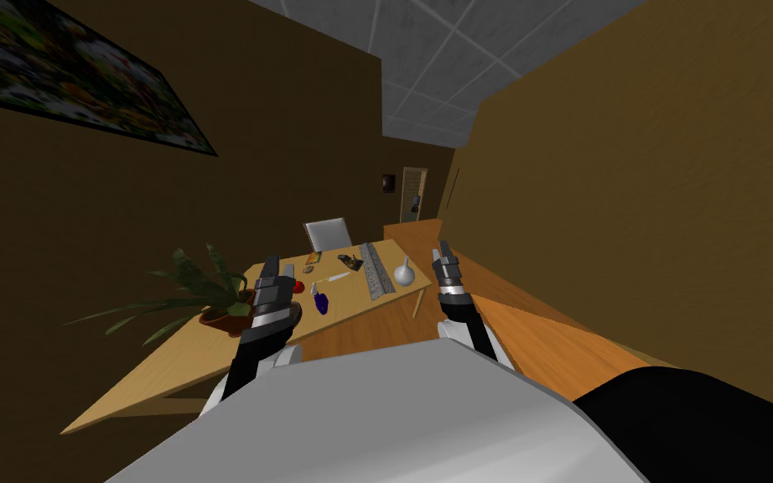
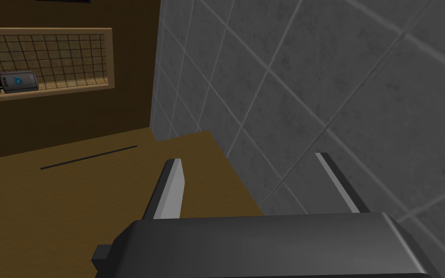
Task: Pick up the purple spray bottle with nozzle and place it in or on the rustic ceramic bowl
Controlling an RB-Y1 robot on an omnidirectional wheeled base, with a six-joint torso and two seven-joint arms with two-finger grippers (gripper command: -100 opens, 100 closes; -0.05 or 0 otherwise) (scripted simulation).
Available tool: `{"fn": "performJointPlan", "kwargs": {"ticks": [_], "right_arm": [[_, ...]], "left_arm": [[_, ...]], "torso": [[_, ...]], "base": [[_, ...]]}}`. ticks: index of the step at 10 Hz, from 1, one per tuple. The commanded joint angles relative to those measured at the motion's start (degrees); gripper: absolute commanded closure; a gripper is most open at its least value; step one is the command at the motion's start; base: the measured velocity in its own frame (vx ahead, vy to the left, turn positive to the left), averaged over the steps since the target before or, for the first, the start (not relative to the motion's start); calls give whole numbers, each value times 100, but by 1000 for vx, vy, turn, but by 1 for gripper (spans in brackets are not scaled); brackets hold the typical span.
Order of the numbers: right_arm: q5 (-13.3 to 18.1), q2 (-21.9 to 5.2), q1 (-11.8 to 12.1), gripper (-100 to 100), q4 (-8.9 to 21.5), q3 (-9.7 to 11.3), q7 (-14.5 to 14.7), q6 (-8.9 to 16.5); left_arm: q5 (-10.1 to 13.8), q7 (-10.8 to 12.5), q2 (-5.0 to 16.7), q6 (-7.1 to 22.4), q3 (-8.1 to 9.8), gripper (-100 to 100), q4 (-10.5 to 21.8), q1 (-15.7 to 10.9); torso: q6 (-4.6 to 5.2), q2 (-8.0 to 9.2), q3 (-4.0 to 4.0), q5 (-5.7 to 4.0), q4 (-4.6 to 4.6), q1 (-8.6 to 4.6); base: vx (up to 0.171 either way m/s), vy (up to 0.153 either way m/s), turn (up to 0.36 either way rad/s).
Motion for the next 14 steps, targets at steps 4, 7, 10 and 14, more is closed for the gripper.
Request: {"fn": "performJointPlan", "kwargs": {"ticks": [4, 7, 10, 14], "right_arm": [[0, 0, 0, 0, 0, 0, 0, 0], [0, 0, 0, 0, 0, 0, 0, 0], [0, 0, 0, 0, 0, 0, 0, 0], [0, 0, 0, 0, 0, 0, 0, 0]], "left_arm": [[-64, 91, 533, 137, 13, -100, 133, -13], [-152, 164, 831, 335, 41, -100, 370, -16], [-269, 213, 1054, 604, 89, -100, 720, -6], [-405, 220, 1262, 916, 153, -100, 1141, 18]], "torso": [[0, -1, 0, 0, 0, -1], [0, -1, -1, -1, 0, -5], [1, -1, -1, -1, 0, -7], [1, -6, -3, -3, -1, -12]], "base": [[2, -6, 3], [3, -16, -10], [3, -23, -30], [11, -31, -43]]}}
